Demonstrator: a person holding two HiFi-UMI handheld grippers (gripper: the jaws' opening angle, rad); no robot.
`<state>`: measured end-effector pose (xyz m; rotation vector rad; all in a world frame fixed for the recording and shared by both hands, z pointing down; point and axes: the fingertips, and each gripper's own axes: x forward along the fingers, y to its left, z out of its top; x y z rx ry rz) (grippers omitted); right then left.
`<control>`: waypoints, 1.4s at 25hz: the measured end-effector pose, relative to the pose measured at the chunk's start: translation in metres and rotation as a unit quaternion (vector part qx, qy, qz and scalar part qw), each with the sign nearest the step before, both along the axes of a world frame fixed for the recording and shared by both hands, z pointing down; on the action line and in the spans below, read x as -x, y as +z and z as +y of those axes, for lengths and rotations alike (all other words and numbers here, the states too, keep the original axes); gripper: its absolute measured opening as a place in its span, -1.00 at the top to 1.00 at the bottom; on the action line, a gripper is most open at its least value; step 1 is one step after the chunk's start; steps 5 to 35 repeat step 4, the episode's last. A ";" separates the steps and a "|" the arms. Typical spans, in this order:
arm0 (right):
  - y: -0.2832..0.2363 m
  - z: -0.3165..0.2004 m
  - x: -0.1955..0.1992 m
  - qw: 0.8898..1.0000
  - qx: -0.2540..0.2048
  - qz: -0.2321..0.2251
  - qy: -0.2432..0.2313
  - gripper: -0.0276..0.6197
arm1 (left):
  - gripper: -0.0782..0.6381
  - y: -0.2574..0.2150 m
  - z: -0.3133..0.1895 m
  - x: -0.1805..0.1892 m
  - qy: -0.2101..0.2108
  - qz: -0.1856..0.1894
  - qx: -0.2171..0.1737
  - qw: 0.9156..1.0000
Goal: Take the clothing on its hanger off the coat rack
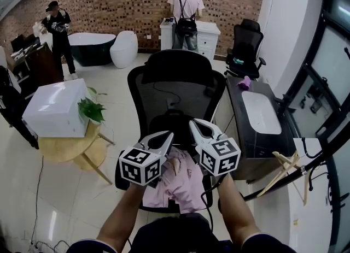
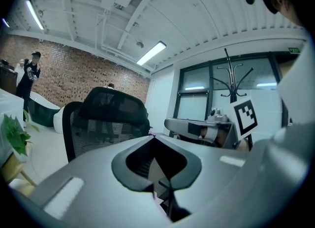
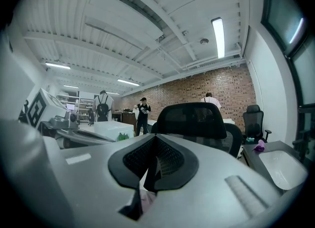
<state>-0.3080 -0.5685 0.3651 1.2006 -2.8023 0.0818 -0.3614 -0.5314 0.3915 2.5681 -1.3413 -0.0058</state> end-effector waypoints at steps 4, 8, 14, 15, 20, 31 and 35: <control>-0.006 0.000 0.000 1.000 -0.004 -0.001 0.002 0.91 | 0.76 -0.002 0.001 0.000 0.003 0.000 0.000 1.000; -0.006 0.000 0.000 1.000 -0.004 -0.001 0.002 0.91 | 0.76 -0.002 0.001 0.000 0.003 0.000 0.000 1.000; -0.006 0.000 0.000 1.000 -0.004 -0.001 0.002 0.91 | 0.76 -0.002 0.001 0.000 0.003 0.000 0.000 1.000; -0.006 0.000 0.000 1.000 -0.004 -0.001 0.002 0.91 | 0.76 -0.002 0.001 0.000 0.003 0.000 0.000 1.000; -0.006 0.000 0.000 1.000 -0.004 -0.001 0.002 0.91 | 0.76 -0.002 0.001 0.000 0.003 0.000 0.000 1.000; -0.006 0.000 0.000 1.000 -0.004 -0.001 0.002 0.91 | 0.76 -0.002 0.001 0.000 0.003 0.000 0.000 1.000; -0.006 0.000 0.000 1.000 -0.004 -0.001 0.002 0.91 | 0.76 -0.002 0.001 0.000 0.003 0.000 0.000 1.000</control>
